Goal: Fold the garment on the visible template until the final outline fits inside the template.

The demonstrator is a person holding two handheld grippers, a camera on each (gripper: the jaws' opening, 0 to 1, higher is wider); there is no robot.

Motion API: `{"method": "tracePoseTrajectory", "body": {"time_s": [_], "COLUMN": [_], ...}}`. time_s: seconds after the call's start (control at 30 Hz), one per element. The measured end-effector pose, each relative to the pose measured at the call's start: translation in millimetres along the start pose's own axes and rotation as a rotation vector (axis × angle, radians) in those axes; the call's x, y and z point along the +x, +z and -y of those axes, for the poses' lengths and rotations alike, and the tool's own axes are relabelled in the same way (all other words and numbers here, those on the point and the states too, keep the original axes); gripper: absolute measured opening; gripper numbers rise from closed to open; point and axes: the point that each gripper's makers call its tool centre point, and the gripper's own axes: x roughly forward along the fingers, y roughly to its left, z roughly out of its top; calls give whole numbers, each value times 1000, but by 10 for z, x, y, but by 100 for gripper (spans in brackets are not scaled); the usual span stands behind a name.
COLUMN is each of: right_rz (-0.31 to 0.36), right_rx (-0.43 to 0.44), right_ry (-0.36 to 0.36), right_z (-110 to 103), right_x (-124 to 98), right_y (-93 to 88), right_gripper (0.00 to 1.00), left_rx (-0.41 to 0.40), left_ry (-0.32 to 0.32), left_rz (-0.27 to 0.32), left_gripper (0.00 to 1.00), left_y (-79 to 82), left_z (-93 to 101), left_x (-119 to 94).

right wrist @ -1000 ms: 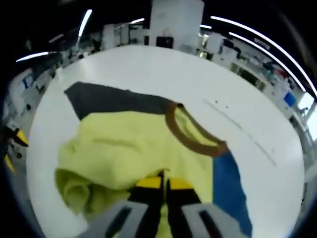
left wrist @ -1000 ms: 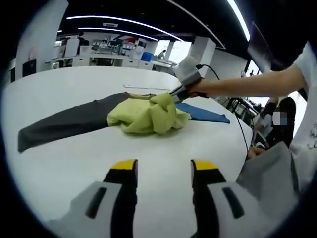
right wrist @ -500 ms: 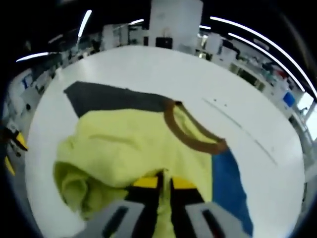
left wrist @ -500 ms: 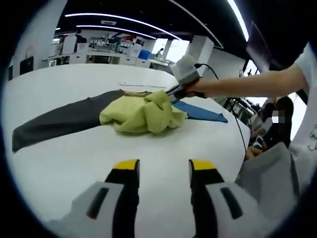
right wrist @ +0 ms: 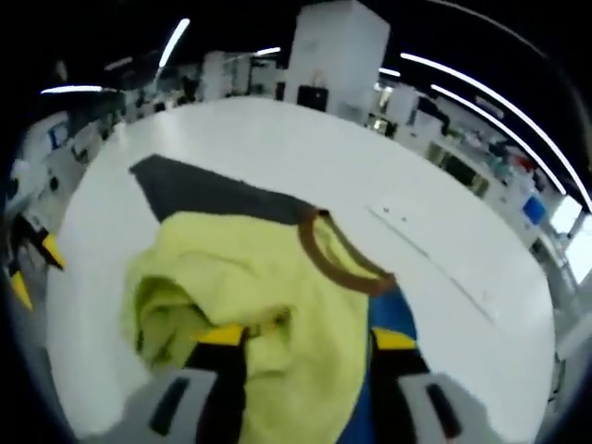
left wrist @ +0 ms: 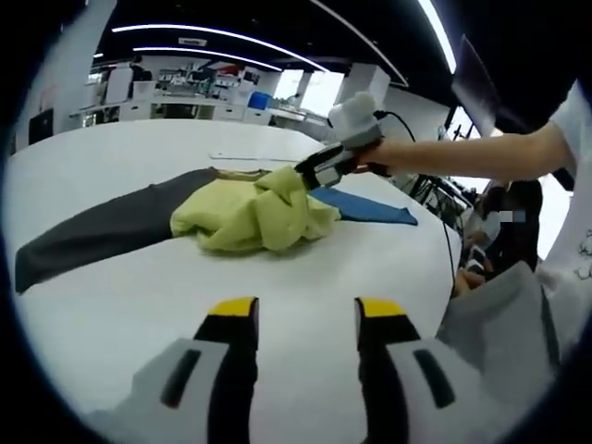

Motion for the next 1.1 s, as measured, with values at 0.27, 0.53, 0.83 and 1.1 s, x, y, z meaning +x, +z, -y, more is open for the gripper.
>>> {"method": "tracePoseTrajectory", "body": {"time_s": [0.27, 0.53, 0.83, 1.1], "right_rz": [54, 133, 166, 182], "right_rx": [9, 79, 106, 186], "right_ry": [41, 73, 78, 43], "right_z": [-53, -147, -253, -224], "right_x": [-209, -557, -996, -1282], "right_y": [27, -75, -261, -530], "right_gripper": [80, 97, 99, 99], "left_rx": [3, 6, 24, 42], "left_ry": [-25, -43, -66, -71], "left_rz": [-5, -13, -27, -41], "left_gripper": [41, 42, 42, 50], "left_y": [14, 18, 42, 54], "left_z": [39, 63, 50, 18], "left_x": [59, 118, 180, 305]}}
